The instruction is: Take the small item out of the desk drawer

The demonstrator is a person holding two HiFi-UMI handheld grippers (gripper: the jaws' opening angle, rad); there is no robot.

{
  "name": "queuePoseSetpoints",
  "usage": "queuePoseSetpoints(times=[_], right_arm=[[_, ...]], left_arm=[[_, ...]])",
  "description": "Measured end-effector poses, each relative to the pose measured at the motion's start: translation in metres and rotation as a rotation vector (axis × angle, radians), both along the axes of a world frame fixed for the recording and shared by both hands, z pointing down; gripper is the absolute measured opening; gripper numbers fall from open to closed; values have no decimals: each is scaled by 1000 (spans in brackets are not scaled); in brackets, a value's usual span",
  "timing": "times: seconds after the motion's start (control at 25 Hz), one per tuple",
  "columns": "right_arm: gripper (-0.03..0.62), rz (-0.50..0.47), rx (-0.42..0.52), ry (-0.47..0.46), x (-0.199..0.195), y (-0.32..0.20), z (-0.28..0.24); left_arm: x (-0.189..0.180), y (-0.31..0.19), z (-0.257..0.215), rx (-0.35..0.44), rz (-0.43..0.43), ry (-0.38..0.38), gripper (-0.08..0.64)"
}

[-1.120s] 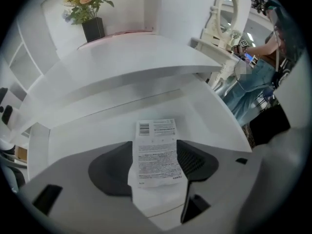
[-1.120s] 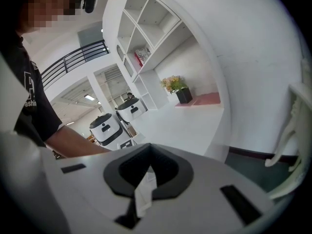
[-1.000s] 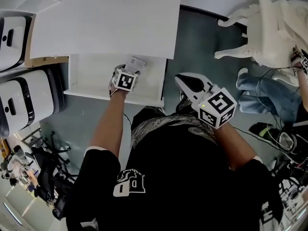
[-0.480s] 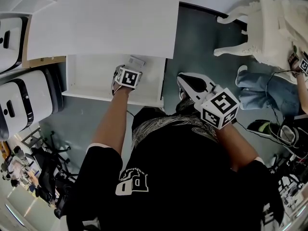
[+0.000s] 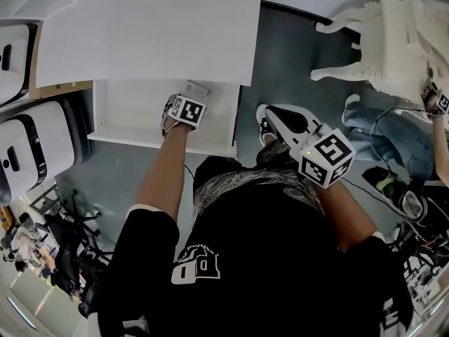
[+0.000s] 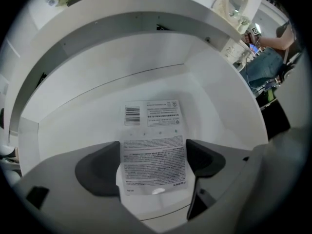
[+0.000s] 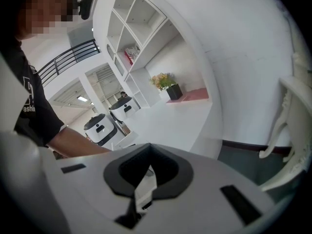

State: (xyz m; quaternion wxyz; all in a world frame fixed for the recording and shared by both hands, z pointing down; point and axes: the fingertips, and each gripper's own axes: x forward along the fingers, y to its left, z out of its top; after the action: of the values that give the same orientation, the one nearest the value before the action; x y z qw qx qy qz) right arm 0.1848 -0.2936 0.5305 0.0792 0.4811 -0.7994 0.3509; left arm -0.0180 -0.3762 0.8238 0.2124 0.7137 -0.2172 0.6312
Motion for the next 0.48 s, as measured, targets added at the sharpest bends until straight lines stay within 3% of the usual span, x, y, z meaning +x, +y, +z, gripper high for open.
queuePoseSetpoints(times=[0.48], right_arm=[[8, -13, -9, -10, -5, 2, 5]], left_arm=[[0, 0, 4, -19, -11, 25, 425]])
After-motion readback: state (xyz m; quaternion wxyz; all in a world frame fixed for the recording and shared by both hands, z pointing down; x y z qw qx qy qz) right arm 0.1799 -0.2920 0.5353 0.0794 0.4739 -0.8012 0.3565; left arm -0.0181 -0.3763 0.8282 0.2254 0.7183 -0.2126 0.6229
